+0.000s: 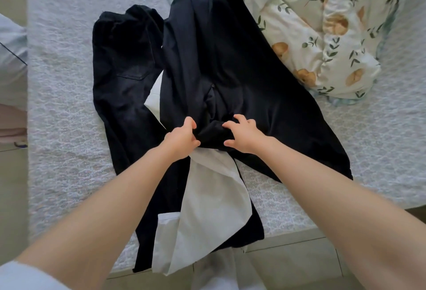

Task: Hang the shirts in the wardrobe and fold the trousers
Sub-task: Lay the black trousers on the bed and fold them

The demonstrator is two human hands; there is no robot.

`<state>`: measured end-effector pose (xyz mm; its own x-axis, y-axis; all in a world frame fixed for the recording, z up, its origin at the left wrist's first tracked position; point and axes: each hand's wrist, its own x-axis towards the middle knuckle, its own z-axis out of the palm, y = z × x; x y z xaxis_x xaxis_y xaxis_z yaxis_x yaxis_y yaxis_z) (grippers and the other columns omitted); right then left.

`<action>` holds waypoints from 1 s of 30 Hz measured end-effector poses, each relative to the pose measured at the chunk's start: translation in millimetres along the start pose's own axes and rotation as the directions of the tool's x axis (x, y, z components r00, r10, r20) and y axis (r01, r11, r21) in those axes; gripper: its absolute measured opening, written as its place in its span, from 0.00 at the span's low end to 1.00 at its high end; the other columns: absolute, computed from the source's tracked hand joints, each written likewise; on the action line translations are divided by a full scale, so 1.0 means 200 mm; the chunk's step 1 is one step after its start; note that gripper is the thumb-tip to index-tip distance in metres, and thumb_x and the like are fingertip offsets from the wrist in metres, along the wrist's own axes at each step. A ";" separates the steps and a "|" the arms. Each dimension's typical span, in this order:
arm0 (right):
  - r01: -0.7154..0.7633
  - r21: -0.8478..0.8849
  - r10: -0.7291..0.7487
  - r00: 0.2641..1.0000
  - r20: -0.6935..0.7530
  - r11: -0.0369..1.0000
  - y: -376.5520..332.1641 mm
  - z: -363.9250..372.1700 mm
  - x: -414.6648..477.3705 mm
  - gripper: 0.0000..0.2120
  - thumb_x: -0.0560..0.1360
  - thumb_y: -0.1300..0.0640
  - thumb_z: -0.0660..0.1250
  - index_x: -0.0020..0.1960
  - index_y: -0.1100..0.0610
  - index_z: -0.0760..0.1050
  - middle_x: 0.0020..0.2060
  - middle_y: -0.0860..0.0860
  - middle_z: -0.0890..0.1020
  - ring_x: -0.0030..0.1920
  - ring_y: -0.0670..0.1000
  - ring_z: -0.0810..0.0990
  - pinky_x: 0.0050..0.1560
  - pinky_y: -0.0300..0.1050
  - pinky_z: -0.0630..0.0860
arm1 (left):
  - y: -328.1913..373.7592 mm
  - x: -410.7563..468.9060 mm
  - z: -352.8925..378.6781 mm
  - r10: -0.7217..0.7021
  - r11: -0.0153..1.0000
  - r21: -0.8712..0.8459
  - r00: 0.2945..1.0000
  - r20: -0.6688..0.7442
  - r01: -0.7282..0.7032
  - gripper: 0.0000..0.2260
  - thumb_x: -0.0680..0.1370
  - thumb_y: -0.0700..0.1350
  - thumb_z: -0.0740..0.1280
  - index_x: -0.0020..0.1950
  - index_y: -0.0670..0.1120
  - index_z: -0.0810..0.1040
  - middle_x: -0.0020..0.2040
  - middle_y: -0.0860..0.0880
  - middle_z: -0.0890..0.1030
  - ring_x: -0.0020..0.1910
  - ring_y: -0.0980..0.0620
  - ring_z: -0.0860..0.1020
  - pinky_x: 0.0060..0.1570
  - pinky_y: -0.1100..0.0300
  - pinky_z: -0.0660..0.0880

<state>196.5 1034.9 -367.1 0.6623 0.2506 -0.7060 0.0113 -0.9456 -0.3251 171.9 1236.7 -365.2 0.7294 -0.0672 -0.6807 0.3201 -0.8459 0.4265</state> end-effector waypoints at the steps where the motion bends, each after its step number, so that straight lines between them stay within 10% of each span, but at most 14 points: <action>1: -0.008 0.003 0.008 1.000 0.009 1.000 0.00 0.01 0.01 0.24 0.79 0.50 0.66 0.73 0.49 0.65 0.77 0.53 0.52 0.73 0.63 0.53 0.65 0.57 0.70 | 0.00 0.00 0.01 -0.004 1.000 0.022 1.000 0.006 0.004 0.20 0.79 0.45 0.66 0.67 0.51 0.61 0.48 0.52 0.81 0.48 0.47 0.78 0.61 0.45 0.73; 5: 0.060 0.010 -0.059 0.997 -0.058 0.998 -0.02 0.08 0.04 0.10 0.80 0.58 0.63 0.61 0.55 0.73 0.74 0.55 0.61 0.66 0.64 0.64 0.59 0.53 0.72 | 0.00 0.03 0.05 0.035 0.971 0.240 0.997 -0.068 -0.018 0.37 0.78 0.46 0.68 0.79 0.58 0.48 0.54 0.50 0.76 0.54 0.47 0.75 0.67 0.41 0.66; 9: 0.117 0.184 -0.088 0.983 -0.160 0.976 -0.01 0.14 0.04 0.25 0.77 0.62 0.67 0.71 0.53 0.63 0.65 0.55 0.70 0.59 0.58 0.75 0.57 0.51 0.74 | -0.04 0.07 0.12 0.128 0.905 0.424 0.971 -0.202 -0.031 0.20 0.80 0.49 0.65 0.72 0.54 0.69 0.64 0.47 0.66 0.62 0.43 0.65 0.62 0.47 0.69; 13: 0.133 0.085 -0.117 0.980 -0.163 0.988 0.04 0.14 0.04 0.34 0.76 0.61 0.69 0.76 0.50 0.56 0.61 0.57 0.71 0.58 0.59 0.75 0.58 0.53 0.74 | 0.05 0.07 0.12 0.077 0.973 -0.198 0.974 -0.214 -0.121 0.13 0.82 0.45 0.63 0.64 0.45 0.79 0.70 0.49 0.71 0.68 0.49 0.69 0.67 0.54 0.68; 16: 0.158 -0.105 -0.179 0.955 -0.235 0.982 0.10 0.12 -0.03 0.19 0.79 0.56 0.64 0.69 0.55 0.67 0.54 0.56 0.72 0.55 0.60 0.71 0.55 0.54 0.73 | 0.23 -0.03 0.10 0.015 0.755 -0.654 0.998 -0.058 -0.049 0.09 0.80 0.46 0.62 0.54 0.46 0.81 0.51 0.49 0.81 0.53 0.51 0.78 0.56 0.55 0.74; 21: 0.100 0.219 -0.005 0.918 -0.397 0.970 0.26 -0.03 -0.22 0.06 0.79 0.55 0.61 0.49 0.58 0.72 0.50 0.52 0.68 0.45 0.54 0.73 0.49 0.48 0.73 | 0.42 -0.11 0.11 0.043 0.580 -0.814 0.999 0.000 -0.025 0.08 0.75 0.50 0.67 0.41 0.48 0.81 0.43 0.43 0.80 0.49 0.44 0.80 0.57 0.49 0.76; 30: 0.132 0.513 0.153 0.866 -0.476 0.848 0.38 -0.20 -0.68 0.09 0.76 0.58 0.66 0.37 0.59 0.76 0.37 0.49 0.77 0.36 0.46 0.75 0.37 0.35 0.68 | 0.51 -0.18 0.01 -0.174 0.541 -0.830 0.984 0.045 0.133 0.16 0.82 0.50 0.63 0.69 0.49 0.70 0.64 0.50 0.77 0.44 0.50 0.86 0.53 0.56 0.78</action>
<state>137.5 919.9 -271.6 0.9320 -0.0265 -0.3615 -0.2871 -0.6626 -0.6917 176.1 1151.9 -298.1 0.6348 0.0578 -0.7705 0.7725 -0.0271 0.6344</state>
